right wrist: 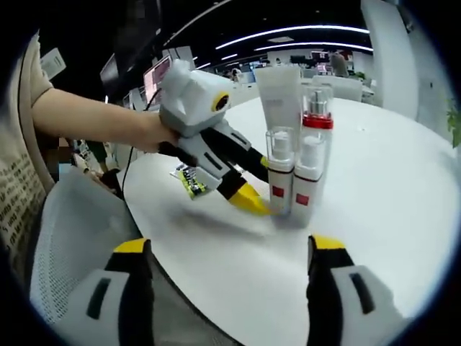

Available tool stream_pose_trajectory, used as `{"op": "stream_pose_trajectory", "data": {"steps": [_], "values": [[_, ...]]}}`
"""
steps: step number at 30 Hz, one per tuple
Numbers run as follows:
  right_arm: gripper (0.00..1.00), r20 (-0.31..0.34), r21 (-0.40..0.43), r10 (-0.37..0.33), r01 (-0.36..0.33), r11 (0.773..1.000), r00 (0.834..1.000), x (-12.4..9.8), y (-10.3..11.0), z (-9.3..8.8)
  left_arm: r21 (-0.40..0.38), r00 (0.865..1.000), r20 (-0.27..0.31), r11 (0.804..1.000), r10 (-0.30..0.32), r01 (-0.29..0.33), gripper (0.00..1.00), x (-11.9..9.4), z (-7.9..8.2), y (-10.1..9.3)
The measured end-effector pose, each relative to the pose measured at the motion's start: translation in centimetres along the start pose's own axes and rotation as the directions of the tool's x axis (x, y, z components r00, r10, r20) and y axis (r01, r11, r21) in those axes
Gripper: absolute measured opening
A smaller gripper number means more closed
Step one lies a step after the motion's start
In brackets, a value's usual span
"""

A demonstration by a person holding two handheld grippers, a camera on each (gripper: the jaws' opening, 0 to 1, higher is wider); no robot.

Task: Arrange the skincare products in the storage area until every visible bottle or jar stands upright without overlapping.

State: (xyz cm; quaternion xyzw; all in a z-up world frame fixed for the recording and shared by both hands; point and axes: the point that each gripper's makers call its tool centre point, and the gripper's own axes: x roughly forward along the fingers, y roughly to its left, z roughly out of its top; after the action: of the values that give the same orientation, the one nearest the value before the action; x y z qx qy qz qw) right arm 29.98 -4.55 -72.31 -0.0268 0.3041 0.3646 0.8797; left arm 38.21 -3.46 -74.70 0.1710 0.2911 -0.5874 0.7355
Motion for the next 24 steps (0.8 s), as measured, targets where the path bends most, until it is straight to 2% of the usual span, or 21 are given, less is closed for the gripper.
{"op": "stream_pose_trajectory", "data": {"steps": [6, 15, 24], "values": [[0.94, 0.028, 0.016, -0.030, 0.029, 0.999, 0.999, -0.7, -0.5, 0.7, -0.048, 1.000, 0.010, 0.999, 0.014, -0.013, 0.36, -1.8, -0.4, -0.6], [0.99, 0.087, 0.052, -0.051, 0.047, 0.998, 0.995, -1.7, -0.5, 2.2, -0.134, 0.997, 0.000, 0.988, 0.074, -0.074, 0.47, -5.2, -2.4, -1.2], [1.00, 0.106, 0.021, -0.031, 0.029, 0.999, 0.994, -2.1, 1.1, 3.4, -0.243, 0.989, 0.018, 0.960, 0.148, -0.139, 0.57, -8.8, -3.9, -2.4]]}}
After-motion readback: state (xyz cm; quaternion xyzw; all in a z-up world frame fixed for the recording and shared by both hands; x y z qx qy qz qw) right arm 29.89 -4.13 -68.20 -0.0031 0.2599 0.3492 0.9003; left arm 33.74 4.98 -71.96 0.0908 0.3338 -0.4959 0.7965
